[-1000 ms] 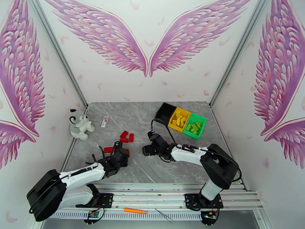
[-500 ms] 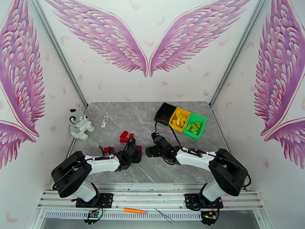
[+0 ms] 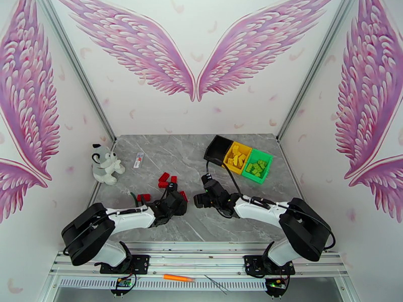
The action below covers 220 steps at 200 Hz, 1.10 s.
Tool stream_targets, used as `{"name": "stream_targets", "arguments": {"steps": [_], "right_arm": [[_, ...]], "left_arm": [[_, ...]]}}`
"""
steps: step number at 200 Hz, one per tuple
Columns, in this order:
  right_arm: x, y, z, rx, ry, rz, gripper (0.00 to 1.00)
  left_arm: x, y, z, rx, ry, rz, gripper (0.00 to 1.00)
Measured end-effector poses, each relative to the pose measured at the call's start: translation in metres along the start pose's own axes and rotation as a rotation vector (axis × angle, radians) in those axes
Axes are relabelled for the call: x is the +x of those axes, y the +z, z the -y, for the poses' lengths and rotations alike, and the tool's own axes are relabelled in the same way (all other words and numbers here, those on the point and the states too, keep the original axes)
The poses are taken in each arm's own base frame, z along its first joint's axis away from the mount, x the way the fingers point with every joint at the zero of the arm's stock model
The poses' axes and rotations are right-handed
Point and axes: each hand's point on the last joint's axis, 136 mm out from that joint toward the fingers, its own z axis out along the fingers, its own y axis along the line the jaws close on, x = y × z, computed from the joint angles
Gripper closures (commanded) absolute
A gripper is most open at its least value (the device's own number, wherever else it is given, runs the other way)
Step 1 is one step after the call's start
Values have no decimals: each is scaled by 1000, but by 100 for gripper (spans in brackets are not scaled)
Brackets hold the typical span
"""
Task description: Sort the legos into containers by color
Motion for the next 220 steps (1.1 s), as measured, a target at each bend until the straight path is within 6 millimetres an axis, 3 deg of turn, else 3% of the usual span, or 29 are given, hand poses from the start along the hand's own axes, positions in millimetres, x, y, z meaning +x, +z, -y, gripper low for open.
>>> {"name": "stream_targets", "arguments": {"steps": [68,125,169,220], "right_arm": [[0,-2,1,3,0,0,15],[-5,-8,2,11,1,18,15],[-5,-11,3,15,1,17,15],[-4,-21,15,68,31,21,1]], "left_arm": [[-4,-7,-2,13,-3,12,37],[8,-4,-12,-5,12,-19,40],[14,7,-14,-39,49,-48,58],[8,10,-11,-48,56,-42,71]]}}
